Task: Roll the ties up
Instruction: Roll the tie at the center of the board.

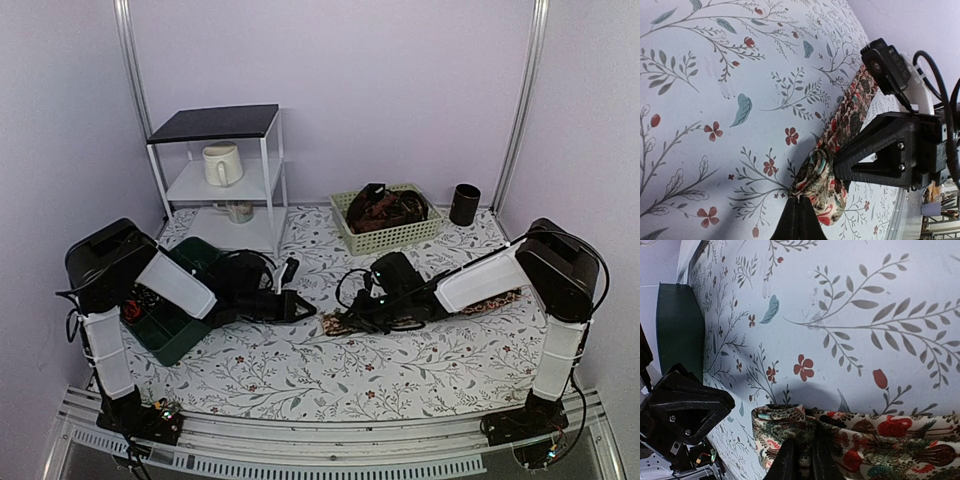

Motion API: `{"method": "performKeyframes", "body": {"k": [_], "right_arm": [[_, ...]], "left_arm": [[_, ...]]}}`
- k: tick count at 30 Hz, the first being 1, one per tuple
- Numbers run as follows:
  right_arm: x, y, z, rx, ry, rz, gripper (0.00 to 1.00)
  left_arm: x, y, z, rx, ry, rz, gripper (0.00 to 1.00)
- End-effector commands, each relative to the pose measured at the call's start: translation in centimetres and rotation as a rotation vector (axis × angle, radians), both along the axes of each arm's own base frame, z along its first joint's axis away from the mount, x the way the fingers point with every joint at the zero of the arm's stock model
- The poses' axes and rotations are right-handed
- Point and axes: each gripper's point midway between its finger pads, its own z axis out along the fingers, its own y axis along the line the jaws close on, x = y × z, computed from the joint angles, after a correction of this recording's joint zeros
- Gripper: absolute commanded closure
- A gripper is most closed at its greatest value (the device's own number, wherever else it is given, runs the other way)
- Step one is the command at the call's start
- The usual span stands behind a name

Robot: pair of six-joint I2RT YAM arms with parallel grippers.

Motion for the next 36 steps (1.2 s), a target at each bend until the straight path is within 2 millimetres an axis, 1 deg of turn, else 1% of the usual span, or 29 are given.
{"method": "performKeyframes", "body": {"k": [1,5,8,9,11,15,19,24,26,28,30,33,36], "right_arm": [[-0.2,-1.2,-1.2,-0.046,0.038,-0.065,0.85],[-0.5,-1.9,-1.6,-0.069,0.036,-0.067,0.83],[-0.6,-2.3,-1.9,-0.097,0.029,-0.065,0.83],[-0.6,-2.5,-1.8,-0.103,0.025,-0.067,0.83],[-0.5,-2.8,-1.6,-0.110,0.013,-0.069,0.83],[-0.4,-2.9,-1.3,-0.113,-0.005,-0.069,0.84],[-0.4,-2.7,-1.3,-0.114,-0.010,-0.059,0.85],[-0.4,-2.8,-1.0,-0.103,-0.020,-0.065,0.86],[-0.3,-2.9,-1.0,-0.100,-0.022,-0.067,0.86],[-0.3,-2.8,-1.1,-0.099,-0.022,-0.066,0.86],[-0.3,-2.8,-1.2,-0.098,-0.020,-0.065,0.86],[-0.3,-2.9,-1.1,-0.098,-0.023,-0.070,0.86],[-0.3,-3.2,-1.1,-0.105,-0.030,-0.079,0.84]], "left_arm": [[-0.9,0.4,-1.5,0.031,0.008,-0.024,1.00],[-2.1,-0.1,-1.9,0.016,0.033,-0.053,1.00],[-2.7,-0.6,-1.7,0.002,0.046,-0.062,1.00],[-3.1,-0.5,-2.9,0.016,0.070,-0.064,1.00],[-3.4,-0.8,-3.4,0.012,0.086,-0.069,1.00],[-4.0,-1.4,-4.0,0.016,0.108,-0.078,1.00],[-4.2,-1.2,-5.0,0.049,0.138,-0.065,1.00],[-4.6,-0.9,-5.2,0.094,0.159,-0.040,1.00],[-4.9,-1.2,-5.2,0.110,0.165,-0.043,1.00],[-5.1,-1.3,-5.8,0.148,0.190,-0.039,1.00],[-5.0,-1.4,-6.4,0.175,0.204,-0.022,1.00],[-4.5,-1.5,-6.6,0.184,0.210,0.003,1.00],[-3.9,-2.1,-5.8,0.167,0.189,0.004,1.00]]}}
